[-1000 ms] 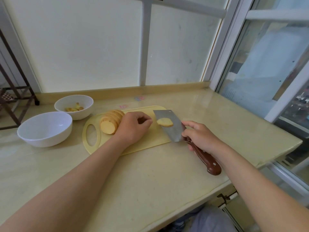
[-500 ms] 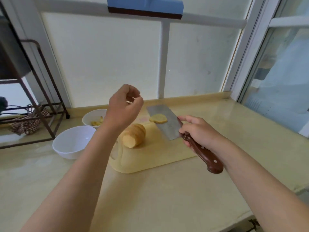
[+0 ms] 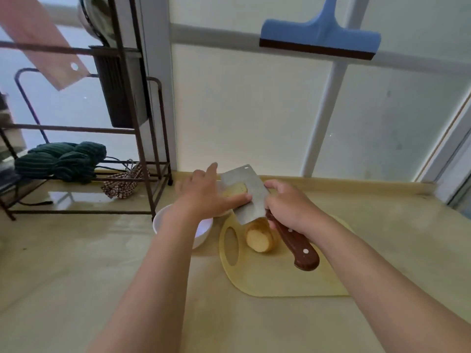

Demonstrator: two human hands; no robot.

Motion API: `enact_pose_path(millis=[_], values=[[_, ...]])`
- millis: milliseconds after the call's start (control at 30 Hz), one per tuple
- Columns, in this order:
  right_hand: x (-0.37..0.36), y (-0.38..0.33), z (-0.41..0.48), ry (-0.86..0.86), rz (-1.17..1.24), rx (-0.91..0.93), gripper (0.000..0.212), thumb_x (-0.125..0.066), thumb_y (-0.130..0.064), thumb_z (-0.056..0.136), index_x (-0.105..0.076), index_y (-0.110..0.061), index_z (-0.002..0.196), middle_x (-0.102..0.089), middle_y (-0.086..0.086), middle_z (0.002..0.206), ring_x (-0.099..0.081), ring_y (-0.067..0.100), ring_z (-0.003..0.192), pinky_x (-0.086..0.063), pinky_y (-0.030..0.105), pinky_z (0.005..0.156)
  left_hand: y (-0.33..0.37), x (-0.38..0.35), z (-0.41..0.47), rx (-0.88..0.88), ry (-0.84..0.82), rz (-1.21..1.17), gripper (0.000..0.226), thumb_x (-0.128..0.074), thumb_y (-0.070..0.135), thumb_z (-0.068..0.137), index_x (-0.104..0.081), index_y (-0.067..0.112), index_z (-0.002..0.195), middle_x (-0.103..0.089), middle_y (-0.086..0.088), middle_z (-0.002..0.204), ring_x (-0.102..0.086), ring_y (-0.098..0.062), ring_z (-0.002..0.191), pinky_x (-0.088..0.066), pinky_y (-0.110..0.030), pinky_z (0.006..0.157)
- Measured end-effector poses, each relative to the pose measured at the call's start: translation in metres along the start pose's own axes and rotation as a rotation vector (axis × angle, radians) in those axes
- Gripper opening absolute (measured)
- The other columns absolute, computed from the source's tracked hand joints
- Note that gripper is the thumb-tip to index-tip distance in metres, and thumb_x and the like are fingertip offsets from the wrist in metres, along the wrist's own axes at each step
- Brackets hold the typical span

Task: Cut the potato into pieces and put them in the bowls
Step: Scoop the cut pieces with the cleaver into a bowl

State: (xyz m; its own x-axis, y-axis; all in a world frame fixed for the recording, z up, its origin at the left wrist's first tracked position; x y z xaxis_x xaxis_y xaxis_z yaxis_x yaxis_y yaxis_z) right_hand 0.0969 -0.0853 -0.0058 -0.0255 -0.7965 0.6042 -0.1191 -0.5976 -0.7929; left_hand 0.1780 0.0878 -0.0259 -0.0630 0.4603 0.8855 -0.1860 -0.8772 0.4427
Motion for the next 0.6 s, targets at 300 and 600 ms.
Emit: enact_pose_path(millis=[300, 600], values=[[-0.012, -0.011, 0.005, -0.013, -0.087, 0.053, 0.044, -0.043, -0.011, 0.094, -0.047, -0.039, 0.128, -0.067, 0.004, 0.071, -0.062, 0.014, 0.053, -0.043, 0.024, 0.043, -0.016, -0.010, 0.005, 0.103, -0.019, 0.006, 0.131, -0.028, 0.102, 0.048, -0.009, 0.027, 0.155, -0.026, -0.013, 0.158, -0.019, -0.037, 0.146, -0.013, -0.060, 0.116], [-0.016, -0.014, 0.004, -0.009, -0.154, 0.089, 0.051, -0.042, -0.011, 0.093, -0.049, -0.032, 0.139, -0.067, 0.004, 0.077, -0.064, 0.016, 0.056, -0.044, 0.025, 0.045, -0.021, -0.012, 0.001, 0.203, -0.051, -0.003, 0.106, -0.033, 0.091, 0.072, -0.019, 0.024, 0.153, -0.030, -0.015, 0.156, -0.022, -0.039, 0.144, -0.012, -0.057, 0.116]])
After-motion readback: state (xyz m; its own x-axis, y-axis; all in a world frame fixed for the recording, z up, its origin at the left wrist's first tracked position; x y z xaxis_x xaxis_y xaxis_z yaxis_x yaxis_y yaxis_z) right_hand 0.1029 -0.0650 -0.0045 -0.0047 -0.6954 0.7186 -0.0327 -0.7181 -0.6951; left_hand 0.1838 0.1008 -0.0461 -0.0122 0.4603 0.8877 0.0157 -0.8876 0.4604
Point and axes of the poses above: each hand's wrist, its own z-axis towards the middle knuckle, its own x-axis out of the back of the hand, y = z × x, the point moved 7 cm from there along z, towards the middle knuckle
